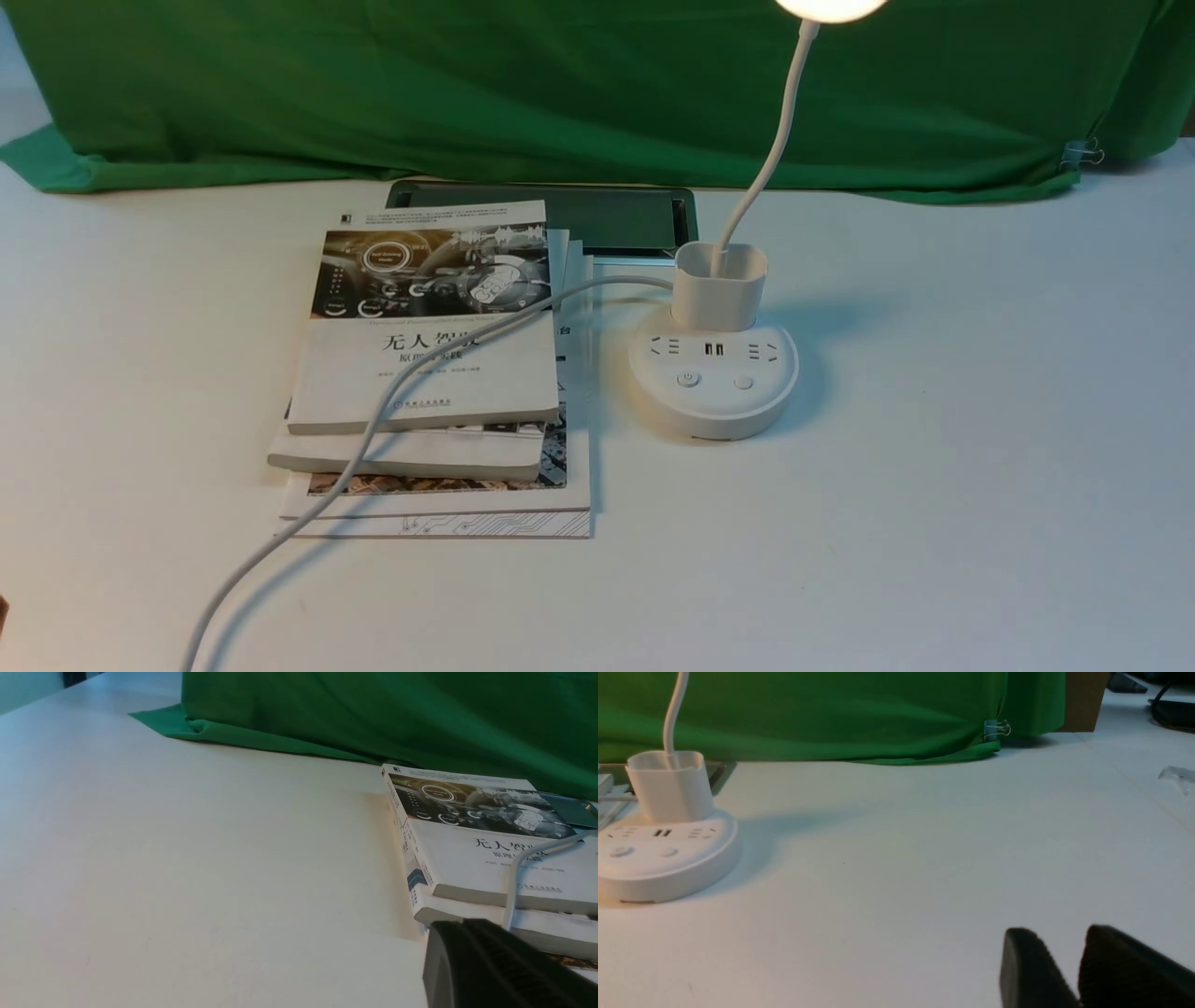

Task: Turn on the desk lamp on the white desktop with your hand.

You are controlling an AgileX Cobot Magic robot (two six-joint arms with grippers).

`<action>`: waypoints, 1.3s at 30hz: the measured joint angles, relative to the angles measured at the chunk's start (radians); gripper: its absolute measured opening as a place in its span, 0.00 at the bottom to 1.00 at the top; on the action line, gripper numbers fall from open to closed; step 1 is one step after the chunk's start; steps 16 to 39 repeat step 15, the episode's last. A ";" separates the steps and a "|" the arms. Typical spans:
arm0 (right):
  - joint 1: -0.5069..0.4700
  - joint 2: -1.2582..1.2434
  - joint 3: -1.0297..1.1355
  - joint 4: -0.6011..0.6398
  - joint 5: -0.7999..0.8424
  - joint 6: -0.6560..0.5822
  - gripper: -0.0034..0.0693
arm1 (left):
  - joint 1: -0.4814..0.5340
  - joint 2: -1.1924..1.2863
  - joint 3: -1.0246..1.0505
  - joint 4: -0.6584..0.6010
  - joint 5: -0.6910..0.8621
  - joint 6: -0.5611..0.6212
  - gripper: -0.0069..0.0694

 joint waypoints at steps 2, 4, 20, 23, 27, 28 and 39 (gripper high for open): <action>0.000 0.000 0.000 0.000 0.000 0.000 0.38 | 0.000 0.000 0.000 0.005 0.000 0.000 0.12; 0.000 0.000 0.000 0.000 0.000 0.000 0.38 | 0.000 0.000 0.000 0.000 0.000 0.000 0.12; 0.000 0.000 0.000 0.000 0.000 0.000 0.38 | 0.000 0.000 0.000 0.005 0.000 0.000 0.12; 0.000 0.000 0.000 0.000 0.000 0.000 0.38 | 0.000 0.000 0.000 0.005 0.000 0.000 0.12; 0.000 0.000 0.000 0.000 0.000 0.000 0.38 | 0.000 0.000 0.000 0.005 0.000 0.000 0.12; 0.000 0.000 0.000 0.000 0.000 0.000 0.38 | 0.000 0.000 0.000 0.005 0.000 0.000 0.12; 0.000 0.000 0.000 0.000 0.000 0.000 0.38 | 0.000 0.000 0.000 0.005 0.000 0.000 0.12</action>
